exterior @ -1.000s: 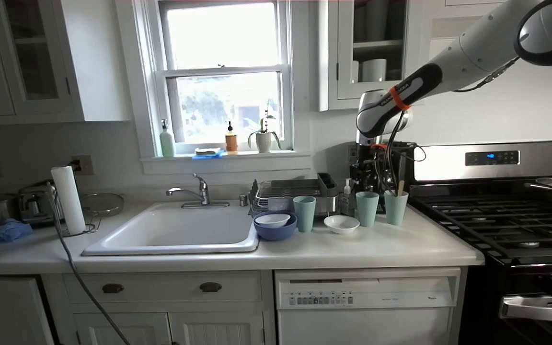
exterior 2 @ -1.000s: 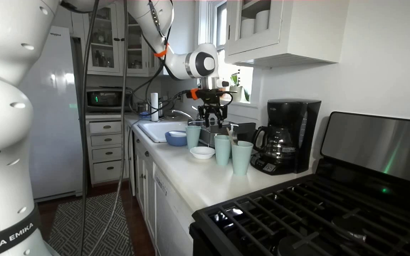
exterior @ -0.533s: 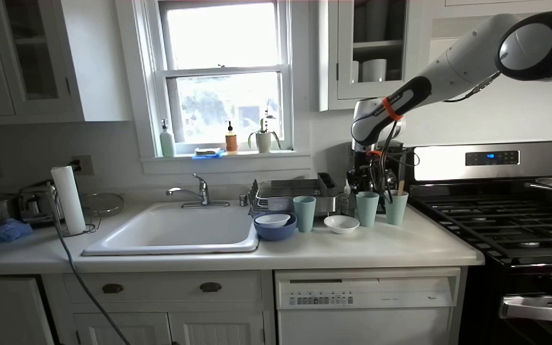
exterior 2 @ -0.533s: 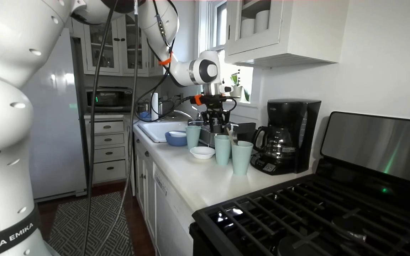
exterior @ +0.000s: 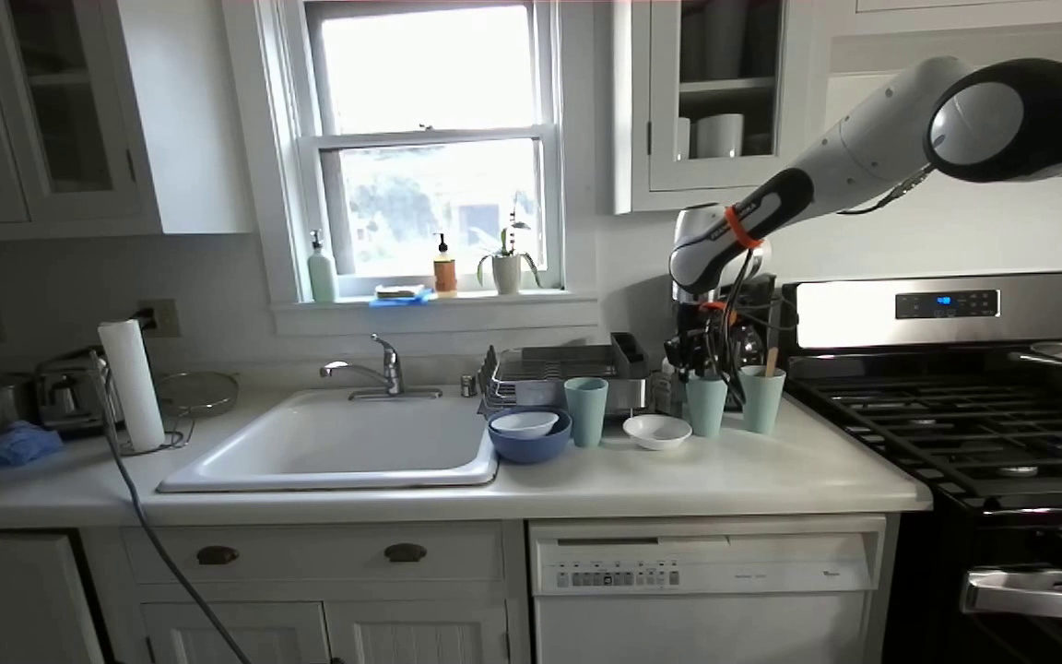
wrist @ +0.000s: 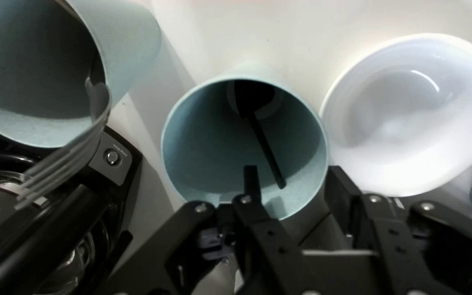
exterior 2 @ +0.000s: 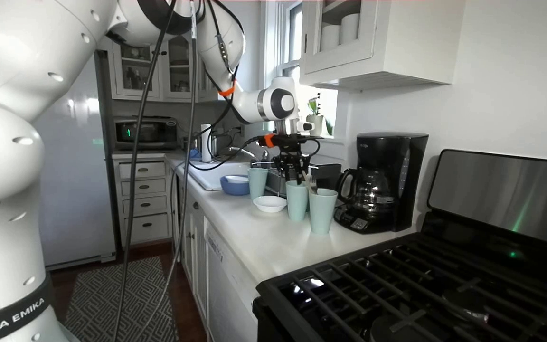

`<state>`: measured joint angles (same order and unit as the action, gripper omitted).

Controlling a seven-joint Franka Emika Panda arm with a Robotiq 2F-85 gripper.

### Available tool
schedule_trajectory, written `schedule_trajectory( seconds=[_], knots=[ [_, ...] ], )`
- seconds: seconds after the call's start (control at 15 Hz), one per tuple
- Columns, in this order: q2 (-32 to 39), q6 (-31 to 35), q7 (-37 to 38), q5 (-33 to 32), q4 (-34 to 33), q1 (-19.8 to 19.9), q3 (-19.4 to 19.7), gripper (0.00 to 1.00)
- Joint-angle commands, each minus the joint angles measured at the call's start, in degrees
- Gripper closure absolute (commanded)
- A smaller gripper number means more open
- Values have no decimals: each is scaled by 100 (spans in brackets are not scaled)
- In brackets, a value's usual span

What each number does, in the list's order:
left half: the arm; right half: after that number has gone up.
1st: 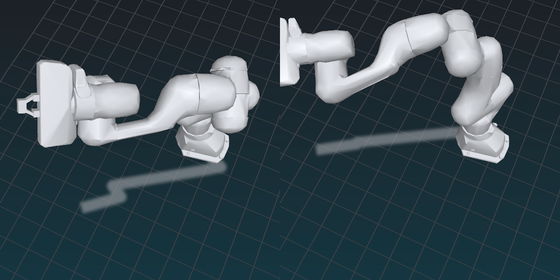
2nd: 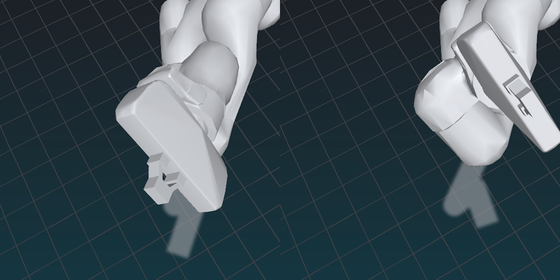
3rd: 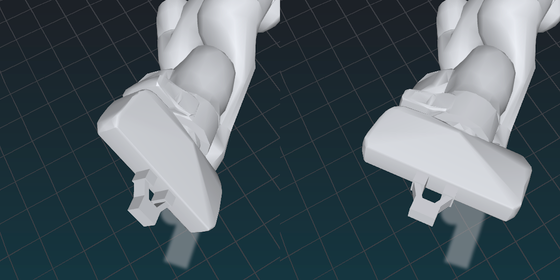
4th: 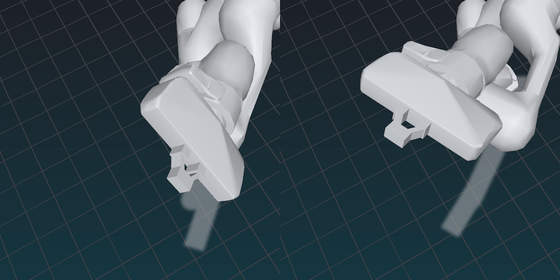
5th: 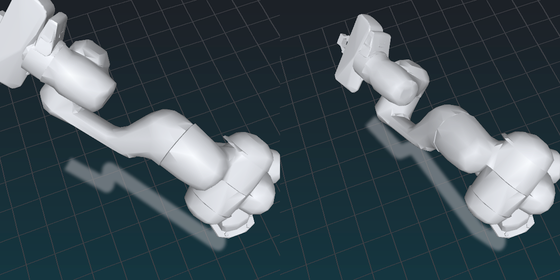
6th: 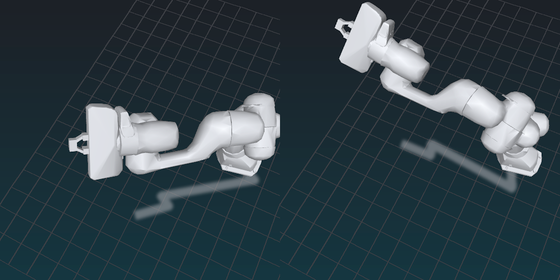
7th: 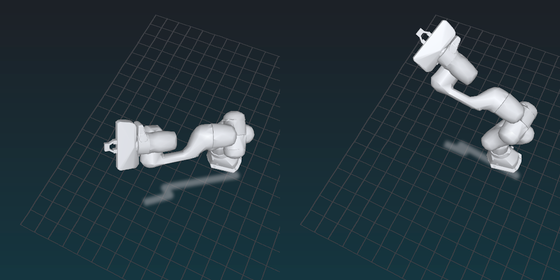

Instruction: Empty the middle cup onto counter

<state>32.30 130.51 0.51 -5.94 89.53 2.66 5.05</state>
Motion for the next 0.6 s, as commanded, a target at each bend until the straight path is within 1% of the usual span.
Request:
schedule_trajectory(
  seconds=[0.0,0.07,0.27,0.4,0.53],
  knots=[
    [266,-296,-84,-21,-387,37,-27,73],
    [296,-369,-67,-15,-421,36,-24,82],
    [311,-609,-58,22,-480,47,-36,98],
    [180,-665,-24,12,-393,34,-26,99],
    [-60,-636,-6,23,-231,44,-20,95]
  ],
)
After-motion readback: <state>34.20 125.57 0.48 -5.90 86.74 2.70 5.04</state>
